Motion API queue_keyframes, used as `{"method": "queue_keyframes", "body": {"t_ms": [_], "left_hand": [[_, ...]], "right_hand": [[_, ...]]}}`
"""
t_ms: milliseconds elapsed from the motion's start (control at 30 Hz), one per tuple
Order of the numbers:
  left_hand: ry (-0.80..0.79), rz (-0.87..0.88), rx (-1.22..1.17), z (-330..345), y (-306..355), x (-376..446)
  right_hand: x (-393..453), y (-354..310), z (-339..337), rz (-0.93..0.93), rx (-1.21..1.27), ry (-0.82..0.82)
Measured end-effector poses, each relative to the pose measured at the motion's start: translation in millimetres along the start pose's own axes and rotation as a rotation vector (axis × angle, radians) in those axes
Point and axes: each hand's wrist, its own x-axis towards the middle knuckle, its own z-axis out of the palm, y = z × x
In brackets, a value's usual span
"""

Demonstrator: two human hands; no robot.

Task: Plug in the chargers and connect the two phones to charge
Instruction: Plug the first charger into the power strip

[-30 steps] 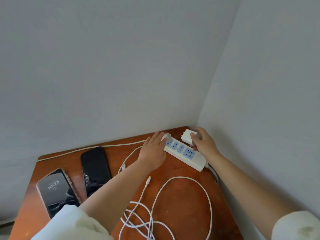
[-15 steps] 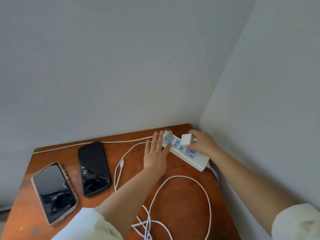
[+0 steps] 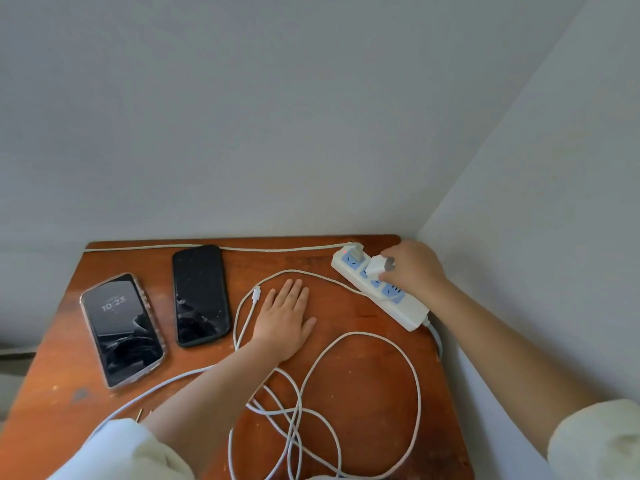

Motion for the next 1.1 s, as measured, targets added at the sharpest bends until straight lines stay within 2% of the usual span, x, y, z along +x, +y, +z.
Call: {"method": "queue_keyframes", "body": {"t_ms": [267,533,700,800,900,1100], "left_hand": [[0.074,-0.013,-0.053,10.5,-4.3,-4.5],[0.119,-0.020,-0.067,15.4,-6.9,-5.1],[0.127,-0.020,-0.065,16.6,-7.2,-4.7],[0.131,-0.022,-0.063,16.7,-7.4,-4.5],[0.138,-0.020,-0.066,16.9,-7.4,-4.6],[0.149,-0.014,-0.083,18.0,-8.6,-4.5]], "right_hand": [[13.9,-18.5,-4.2,0.004,-0.110,-0.033],[4.1,-24.5,12.4,-0.025,-0.182,0.223],[-7.1,-20.8,26.3,-0.045,-0.214,0.295],[-8.0,-26.1,31.1,-0.087,-0.197,0.423],[-8.5,-28.8,34.0,-0.066,-0.174,0.369],[-13.8,-21.7,41.7,-0.098,-0.142,0.525]]}}
